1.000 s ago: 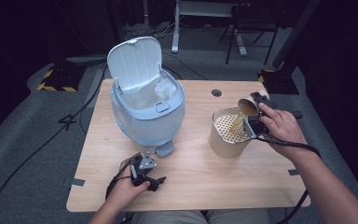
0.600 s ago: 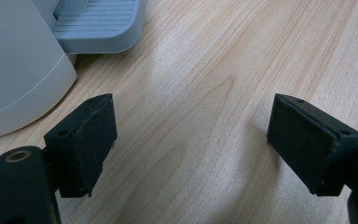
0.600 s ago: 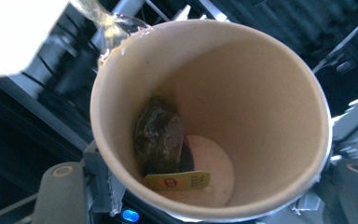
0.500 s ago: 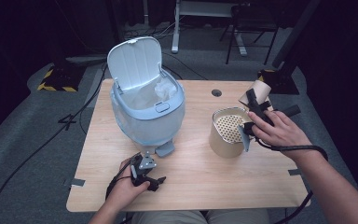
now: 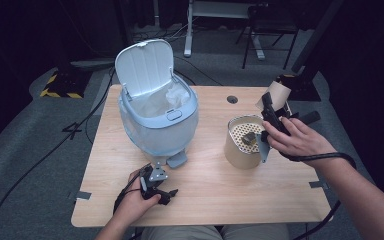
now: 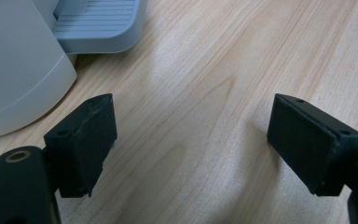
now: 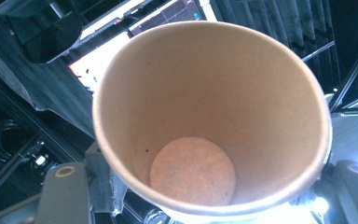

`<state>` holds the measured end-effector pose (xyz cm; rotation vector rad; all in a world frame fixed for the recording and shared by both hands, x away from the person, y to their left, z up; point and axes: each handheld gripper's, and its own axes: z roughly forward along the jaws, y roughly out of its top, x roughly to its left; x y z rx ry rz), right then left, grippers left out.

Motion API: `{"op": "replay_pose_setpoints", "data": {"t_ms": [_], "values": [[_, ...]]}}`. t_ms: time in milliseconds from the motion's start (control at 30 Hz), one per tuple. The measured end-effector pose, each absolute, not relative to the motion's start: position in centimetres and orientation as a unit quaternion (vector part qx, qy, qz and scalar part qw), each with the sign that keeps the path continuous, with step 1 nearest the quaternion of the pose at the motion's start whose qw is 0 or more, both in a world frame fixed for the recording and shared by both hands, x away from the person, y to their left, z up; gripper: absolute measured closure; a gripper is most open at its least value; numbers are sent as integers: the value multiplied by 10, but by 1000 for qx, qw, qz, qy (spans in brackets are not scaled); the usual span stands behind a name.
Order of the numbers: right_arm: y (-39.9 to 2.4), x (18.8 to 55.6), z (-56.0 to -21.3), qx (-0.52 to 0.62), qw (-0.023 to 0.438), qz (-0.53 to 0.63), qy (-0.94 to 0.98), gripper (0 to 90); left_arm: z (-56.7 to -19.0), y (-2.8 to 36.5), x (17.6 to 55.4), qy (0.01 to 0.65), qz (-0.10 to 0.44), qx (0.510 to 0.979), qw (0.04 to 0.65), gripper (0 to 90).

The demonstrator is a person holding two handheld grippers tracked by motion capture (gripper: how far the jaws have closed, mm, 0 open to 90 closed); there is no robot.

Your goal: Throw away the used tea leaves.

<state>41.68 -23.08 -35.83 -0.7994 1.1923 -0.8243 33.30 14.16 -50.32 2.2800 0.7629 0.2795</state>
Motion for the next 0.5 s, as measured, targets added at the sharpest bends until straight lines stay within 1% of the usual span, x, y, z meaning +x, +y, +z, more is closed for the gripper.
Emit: {"op": "replay_pose_setpoints", "data": {"t_ms": [500], "values": [[-228,416,-358,-351,682,-353,536,305,-503,142,333,295,108,882,353,163]]}}
